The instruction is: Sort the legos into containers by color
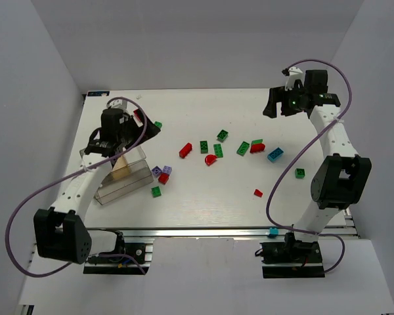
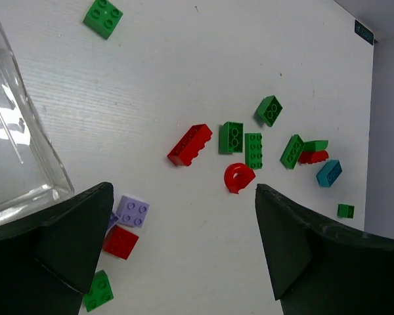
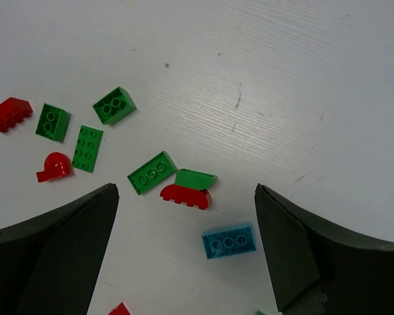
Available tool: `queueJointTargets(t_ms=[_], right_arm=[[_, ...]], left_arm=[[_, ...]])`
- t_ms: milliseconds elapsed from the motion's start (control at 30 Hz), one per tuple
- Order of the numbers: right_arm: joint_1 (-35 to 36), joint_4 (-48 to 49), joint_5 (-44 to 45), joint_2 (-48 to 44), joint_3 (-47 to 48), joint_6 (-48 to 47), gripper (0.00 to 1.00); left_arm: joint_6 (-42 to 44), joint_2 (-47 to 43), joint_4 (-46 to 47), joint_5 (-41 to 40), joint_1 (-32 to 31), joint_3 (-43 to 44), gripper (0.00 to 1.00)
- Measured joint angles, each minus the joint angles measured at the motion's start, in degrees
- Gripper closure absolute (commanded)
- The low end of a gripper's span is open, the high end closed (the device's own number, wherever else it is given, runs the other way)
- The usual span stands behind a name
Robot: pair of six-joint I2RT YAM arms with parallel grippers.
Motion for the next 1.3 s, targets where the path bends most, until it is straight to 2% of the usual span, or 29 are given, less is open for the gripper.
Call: queueJointTargets(t_ms=[100, 200, 300, 333, 433, 467, 500, 533, 567, 600, 633, 667, 700, 733, 767, 867, 1100, 1300], right_arm=[[0.02, -0.35, -2.99, 0.00, 0.00, -2.12, 0.11], [0.07, -2.32, -7.58, 0.04, 0.00, -7.96, 0.11], [0.55, -6.01, -11.78, 0.28, 0.11, -15.39, 0.11], [0.72, -6.97, -12.87, 0.39, 0.11, -17.55, 0.11], [2.21, -8.68, -16.46, 0.48, -0.42, -23.50, 0.12], [2.84, -8.33, -17.57, 0.31, -1.18, -24.63, 0.19], [3.63, -8.02, -18.47, 0.15, -2.14, -25.59, 0.34], [4.52, -7.23, -19.41, 0.02, -3.61, -26.23, 0.71], [5.27, -6.14, -20.06, -0.26, -5.18, -26.69, 0.83], [6.16, -4.79, -20.61, -0.57, -7.08, -25.88, 0.88], [7.08, -3.61, -20.76, -0.83, -8.90, -25.27, 0.80], [8.00, -1.99, -20.79, -1.18, -10.75, -24.28, 0.67], [8.79, -0.48, -20.68, -1.60, -12.52, -23.32, 0.51], [9.57, 1.20, -20.33, -2.14, -14.34, -22.23, 0.41], [10.29, 2.99, -19.87, -2.62, -15.96, -21.31, 0.23], [11.91, 7.08, -18.14, -3.37, -18.29, -18.27, 0.18], [13.03, 13.53, -14.99, -3.43, -19.78, -14.05, 0.18], [13.00, 15.63, -13.79, -3.43, -19.89, -12.59, 0.18]], left_arm=[[0.57, 4.68, 0.13, 0.26, 0.00, 3.87, 0.08], [1.29, 9.05, 0.00, 0.28, 0.00, 7.23, 0.19], [1.99, 13.64, -0.22, -0.04, 0.00, 11.19, 0.36], [2.38, 15.21, -0.35, -0.28, 0.00, 12.63, 0.51], [3.06, 19.37, -0.44, -1.62, 0.00, 16.28, 0.74], [3.32, 20.85, -0.74, -2.27, 0.00, 17.64, 0.74], [3.61, 22.27, -0.81, -2.71, 0.00, 18.88, 0.74], [3.91, 23.93, -1.09, -3.19, 0.00, 20.55, 0.73], [4.07, 25.46, -1.36, -3.72, 0.00, 22.03, 0.64], [4.46, 27.19, -1.68, -4.26, 0.00, 23.63, 0.55], [4.70, 28.96, -1.99, -4.92, 0.00, 25.46, 0.45], [4.98, 30.62, -2.54, -5.57, 0.00, 27.21, 0.31], [5.31, 32.68, -3.19, -6.67, 0.00, 29.38, 0.27], [5.27, 34.64, -3.87, -7.80, 0.00, 31.58, 0.25], [5.18, 36.79, -4.96, -9.03, 0.00, 34.23, 0.23], [5.05, 43.34, -8.55, -13.16, 0.00, 42.66, 0.20], [5.01, 59.47, -16.50, -24.94, 0.00, 63.08, 0.21], [5.77, 64.24, -19.50, -31.34, 0.46, 65.35, 0.22]])
